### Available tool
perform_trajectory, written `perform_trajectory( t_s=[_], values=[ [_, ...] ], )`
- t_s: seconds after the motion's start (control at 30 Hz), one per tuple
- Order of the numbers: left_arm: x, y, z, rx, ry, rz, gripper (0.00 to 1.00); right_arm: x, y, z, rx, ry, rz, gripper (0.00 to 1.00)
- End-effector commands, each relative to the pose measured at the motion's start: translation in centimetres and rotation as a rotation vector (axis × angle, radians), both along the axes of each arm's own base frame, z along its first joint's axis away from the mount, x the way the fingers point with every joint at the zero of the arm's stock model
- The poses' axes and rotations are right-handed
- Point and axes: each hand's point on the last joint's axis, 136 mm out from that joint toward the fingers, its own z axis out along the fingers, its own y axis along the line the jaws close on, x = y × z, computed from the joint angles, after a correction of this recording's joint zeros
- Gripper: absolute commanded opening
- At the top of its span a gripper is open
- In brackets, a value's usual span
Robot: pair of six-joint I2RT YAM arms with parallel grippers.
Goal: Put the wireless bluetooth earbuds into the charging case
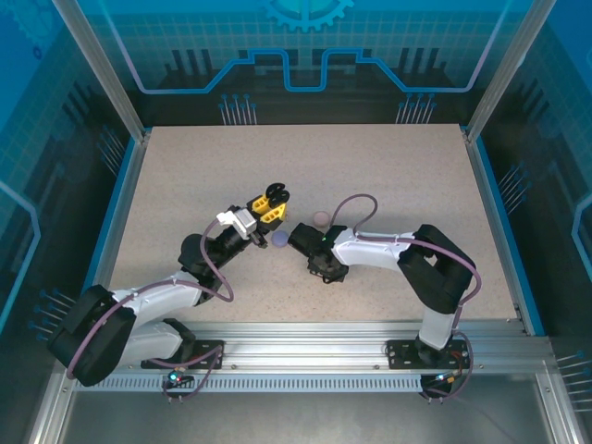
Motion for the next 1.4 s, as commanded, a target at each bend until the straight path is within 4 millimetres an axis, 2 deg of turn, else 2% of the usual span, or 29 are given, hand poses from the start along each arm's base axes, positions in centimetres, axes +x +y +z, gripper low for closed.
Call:
perform_trajectory(
  t_s=[0.0, 0.2, 0.3, 0.47, 0.57, 0.7, 0.9, 1.1, 1.27, 1.37],
  values=[
    [-0.6, 0.5, 1.1, -0.021, -0.054, 0.016, 0.00, 0.6, 0.4, -0.9, 0.010, 0.001, -0.014, 0.24],
    [-0.6, 0.5, 1.1, -0.022, -0.054, 0.015, 0.00, 0.5, 0.4, -1.0, 0.037, -0.008, -0.017, 0.19],
    [-0.7, 0.5, 1.1, -0.023, -0.052, 0.013, 0.00, 0.6, 0.4, -0.4, 0.057, -0.033, -0.012, 0.17],
    [-0.8, 0.5, 1.2, -0.027, -0.052, 0.007, 0.00, 1.3, 0.1, 2.5, 0.086, -0.125, 0.018, 0.15],
    [-0.9, 0.5, 1.4, -0.028, -0.059, 0.005, 0.00, 1.9, 0.0, 5.3, 0.094, -0.186, 0.065, 0.15],
    [-1.1, 0.4, 1.7, -0.032, -0.064, -0.002, 0.00, 2.8, 0.1, 10.0, 0.111, -0.289, 0.148, 0.15],
    [-1.2, 0.3, 1.9, -0.035, -0.066, -0.015, 0.00, 4.3, 0.4, 19.3, 0.163, -0.505, 0.292, 0.16],
    [-0.9, 0.0, 1.6, -0.024, -0.053, -0.026, 0.00, 5.2, 1.3, 27.6, 0.214, -0.682, 0.408, 0.15],
    [-0.7, -0.4, 0.8, -0.016, -0.032, -0.037, 0.00, 5.3, 2.4, 33.0, 0.262, -0.819, 0.495, 0.15],
    [-0.5, -0.5, 0.6, -0.017, -0.023, -0.040, 0.00, 5.2, 3.2, 35.0, 0.286, -0.875, 0.552, 0.15]
  ],
)
